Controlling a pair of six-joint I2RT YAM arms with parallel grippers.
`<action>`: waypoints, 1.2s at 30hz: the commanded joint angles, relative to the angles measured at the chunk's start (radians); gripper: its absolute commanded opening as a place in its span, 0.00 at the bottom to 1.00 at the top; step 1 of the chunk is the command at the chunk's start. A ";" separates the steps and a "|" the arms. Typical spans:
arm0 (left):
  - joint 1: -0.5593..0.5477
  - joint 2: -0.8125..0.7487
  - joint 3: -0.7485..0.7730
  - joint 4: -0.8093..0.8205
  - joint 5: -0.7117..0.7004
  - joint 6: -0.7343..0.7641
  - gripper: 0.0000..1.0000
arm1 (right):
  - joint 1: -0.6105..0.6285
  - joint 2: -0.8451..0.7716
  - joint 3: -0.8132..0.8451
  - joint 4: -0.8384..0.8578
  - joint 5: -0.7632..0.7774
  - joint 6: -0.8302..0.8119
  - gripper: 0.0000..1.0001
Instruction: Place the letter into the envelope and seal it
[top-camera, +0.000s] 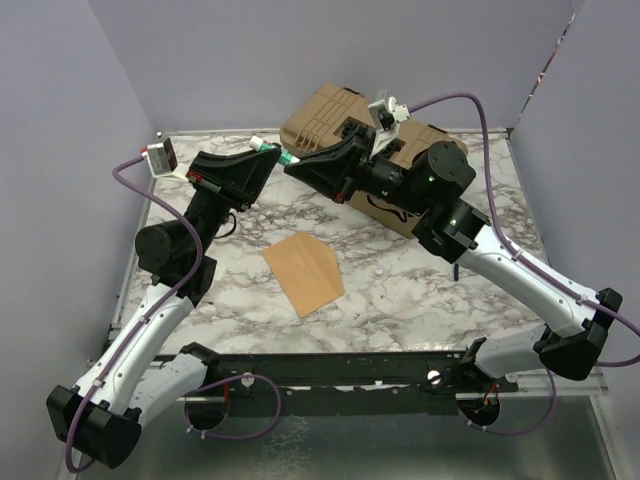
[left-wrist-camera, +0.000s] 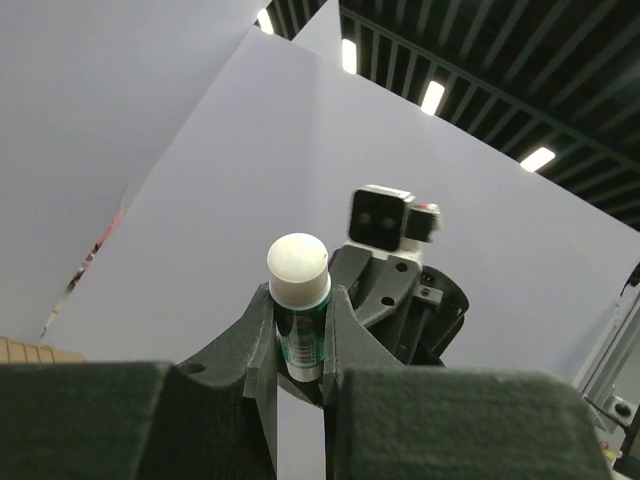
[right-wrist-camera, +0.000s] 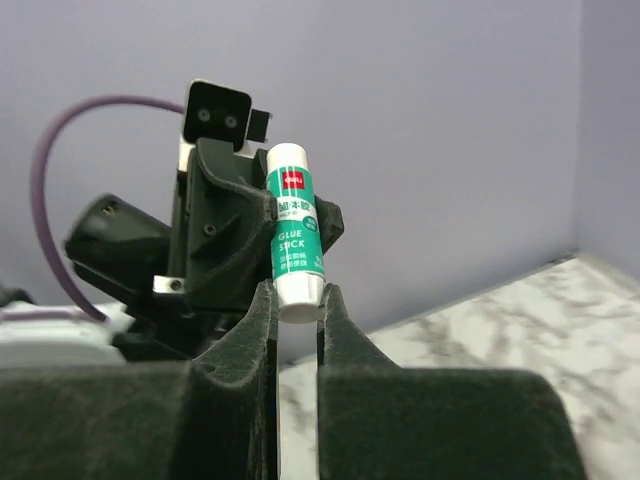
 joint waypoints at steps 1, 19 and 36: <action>0.006 -0.010 -0.023 0.122 0.051 0.205 0.00 | -0.010 -0.031 -0.048 0.187 0.025 0.489 0.00; 0.006 0.035 0.045 0.365 0.256 0.263 0.00 | -0.017 0.072 -0.318 0.868 0.103 1.372 0.00; 0.006 0.007 0.031 0.060 0.048 -0.085 0.00 | -0.017 -0.150 -0.198 0.180 -0.021 -0.063 0.87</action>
